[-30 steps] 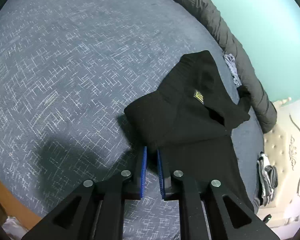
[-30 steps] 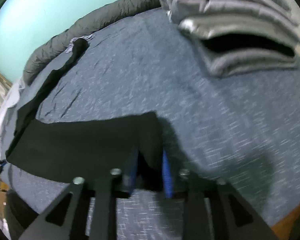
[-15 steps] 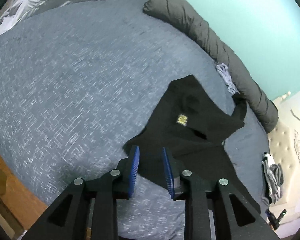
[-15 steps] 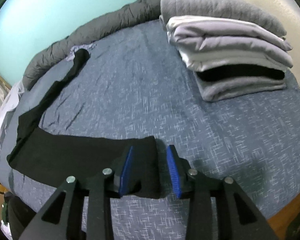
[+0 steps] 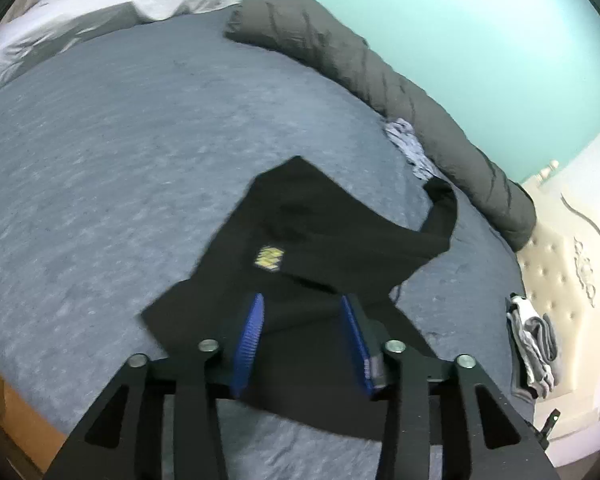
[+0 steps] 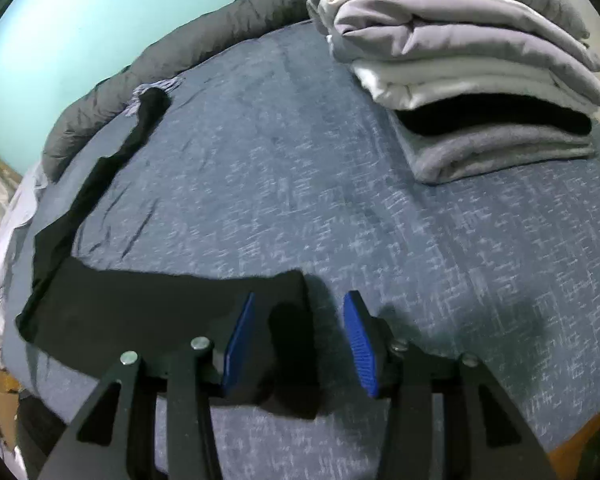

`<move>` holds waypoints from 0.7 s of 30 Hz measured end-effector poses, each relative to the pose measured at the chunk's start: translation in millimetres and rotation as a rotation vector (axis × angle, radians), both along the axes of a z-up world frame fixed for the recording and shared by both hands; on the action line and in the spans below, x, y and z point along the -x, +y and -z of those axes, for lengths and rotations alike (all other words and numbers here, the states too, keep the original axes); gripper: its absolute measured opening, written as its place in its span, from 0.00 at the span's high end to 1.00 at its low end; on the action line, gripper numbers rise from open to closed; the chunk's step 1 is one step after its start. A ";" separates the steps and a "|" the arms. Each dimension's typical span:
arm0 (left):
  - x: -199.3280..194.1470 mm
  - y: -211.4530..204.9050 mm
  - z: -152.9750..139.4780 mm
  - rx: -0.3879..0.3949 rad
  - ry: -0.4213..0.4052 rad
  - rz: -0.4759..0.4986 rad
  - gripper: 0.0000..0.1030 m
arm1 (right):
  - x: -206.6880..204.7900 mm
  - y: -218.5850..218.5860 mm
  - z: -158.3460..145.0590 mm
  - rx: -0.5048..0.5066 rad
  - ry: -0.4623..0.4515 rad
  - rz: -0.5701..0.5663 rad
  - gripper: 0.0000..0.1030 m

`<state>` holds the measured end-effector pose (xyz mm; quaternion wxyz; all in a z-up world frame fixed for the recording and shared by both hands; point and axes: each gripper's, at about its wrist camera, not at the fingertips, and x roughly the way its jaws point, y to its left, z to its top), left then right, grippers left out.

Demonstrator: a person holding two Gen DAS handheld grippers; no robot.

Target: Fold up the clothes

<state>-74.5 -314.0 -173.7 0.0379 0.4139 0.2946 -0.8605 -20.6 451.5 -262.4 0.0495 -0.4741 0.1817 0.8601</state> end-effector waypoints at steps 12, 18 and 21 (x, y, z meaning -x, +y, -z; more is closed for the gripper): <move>88.6 58.5 60.2 0.002 0.055 0.029 0.53 | 113.1 -75.6 -10.5 0.006 0.026 -0.097 0.51; 118.8 85.3 90.5 -0.006 0.088 0.032 0.53 | 194.5 -127.4 -4.5 0.021 0.023 -0.159 0.49; 132.7 98.4 102.4 0.014 0.103 0.055 0.53 | 239.1 -155.1 -2.2 0.009 0.029 -0.198 0.48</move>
